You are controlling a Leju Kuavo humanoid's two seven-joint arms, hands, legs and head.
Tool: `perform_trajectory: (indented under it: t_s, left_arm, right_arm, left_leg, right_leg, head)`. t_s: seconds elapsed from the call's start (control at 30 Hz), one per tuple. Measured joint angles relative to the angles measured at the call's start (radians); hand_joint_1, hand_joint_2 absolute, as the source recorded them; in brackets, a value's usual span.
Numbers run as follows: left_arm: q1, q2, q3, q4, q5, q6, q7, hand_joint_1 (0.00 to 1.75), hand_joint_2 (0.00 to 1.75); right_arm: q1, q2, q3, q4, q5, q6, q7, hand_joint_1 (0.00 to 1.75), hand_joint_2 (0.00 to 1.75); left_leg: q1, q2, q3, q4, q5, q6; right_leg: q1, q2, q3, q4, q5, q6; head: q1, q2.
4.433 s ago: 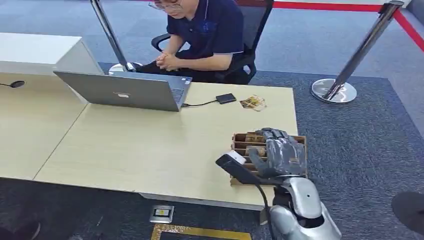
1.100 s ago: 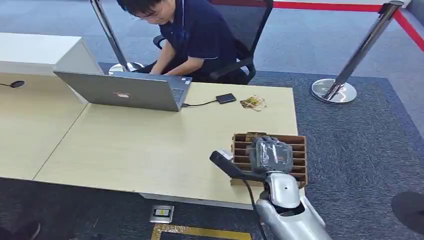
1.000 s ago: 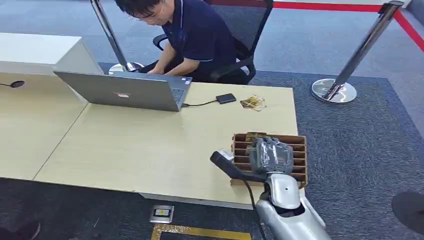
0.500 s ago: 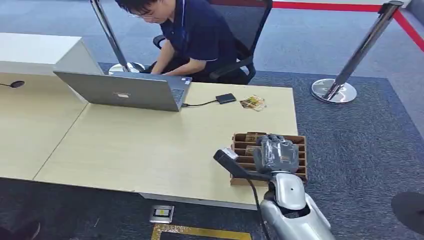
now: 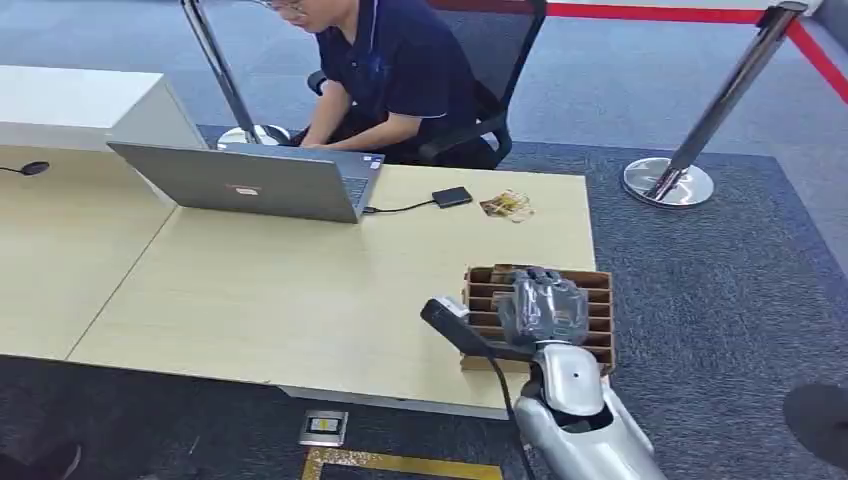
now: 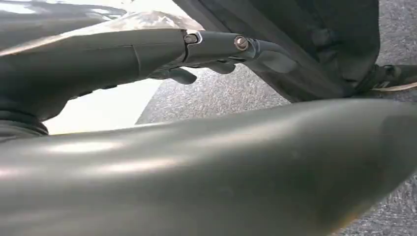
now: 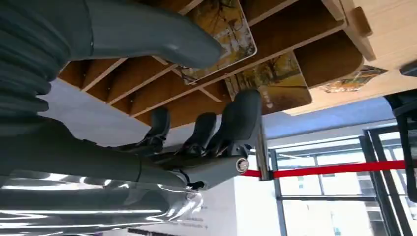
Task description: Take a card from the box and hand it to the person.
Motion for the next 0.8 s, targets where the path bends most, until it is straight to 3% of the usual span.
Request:
perform_trajectory:
  t_s: [0.3,0.8]
  left_arm:
    - [0.0,0.0,0.0,0.0,-0.003,0.0,0.0,0.0,0.0]
    - [0.0,0.0,0.0,0.0,-0.008,0.0,0.0,0.0,0.0]
  right_arm:
    - [-0.005,0.002,0.0,0.018,-0.002,-0.003,0.005,0.91,1.75]
    - [-0.004,-0.002,0.0,0.055,0.006,-0.017,0.027,0.84,1.75]
  left_leg:
    - [0.0,0.0,0.0,0.0,0.0,0.0]
    - [0.0,0.0,0.0,0.0,0.0,0.0]
  right_leg:
    - [0.0,0.0,0.0,0.0,0.0,0.0]
    - [0.0,0.0,0.0,0.0,0.0,0.0]
  head:
    - [0.0,0.0]
    - [0.0,0.0]
